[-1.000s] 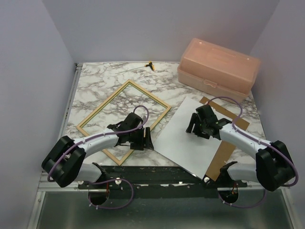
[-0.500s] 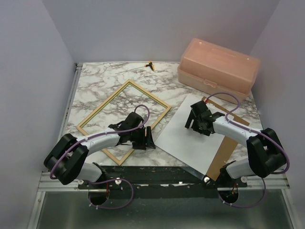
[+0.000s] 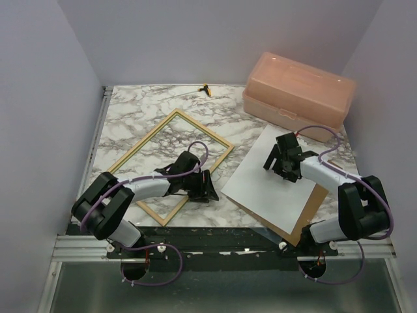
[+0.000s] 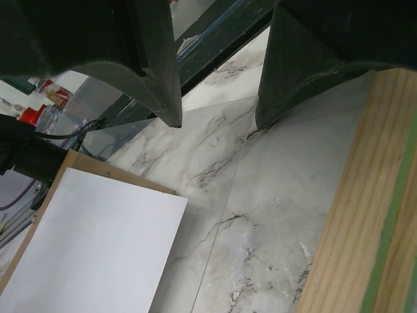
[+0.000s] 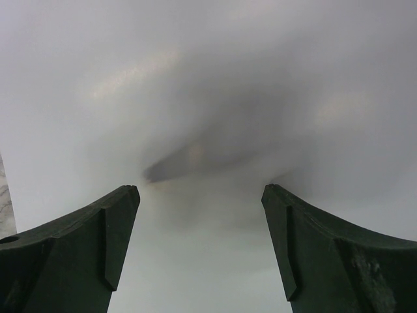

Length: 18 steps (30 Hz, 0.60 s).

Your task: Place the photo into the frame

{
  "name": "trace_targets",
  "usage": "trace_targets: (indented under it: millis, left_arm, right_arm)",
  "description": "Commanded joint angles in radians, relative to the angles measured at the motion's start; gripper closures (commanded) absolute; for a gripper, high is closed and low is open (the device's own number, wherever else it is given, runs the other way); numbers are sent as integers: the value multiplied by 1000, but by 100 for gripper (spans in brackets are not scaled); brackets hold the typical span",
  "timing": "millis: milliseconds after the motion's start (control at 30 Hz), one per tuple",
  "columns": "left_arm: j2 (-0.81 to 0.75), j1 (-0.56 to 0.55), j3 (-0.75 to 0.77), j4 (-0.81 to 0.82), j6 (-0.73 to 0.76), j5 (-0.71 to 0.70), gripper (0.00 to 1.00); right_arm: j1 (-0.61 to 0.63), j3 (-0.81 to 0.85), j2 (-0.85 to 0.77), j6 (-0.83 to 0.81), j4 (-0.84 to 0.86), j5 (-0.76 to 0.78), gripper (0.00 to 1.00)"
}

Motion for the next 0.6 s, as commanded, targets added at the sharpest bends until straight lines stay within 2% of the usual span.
trace_targets:
  millis: [0,400,567]
  left_arm:
    - [14,1,-35,119,-31,44,51]
    - [15,13,-82,342,-108,128,60]
    - [15,22,-86,365,-116,131,76]
  right_arm:
    - [-15,-57,20,-24,-5,-47,13]
    - [-19,-58,7,-41,21,-104,14]
    - [-18,-47,-1,-43,17,-111,14]
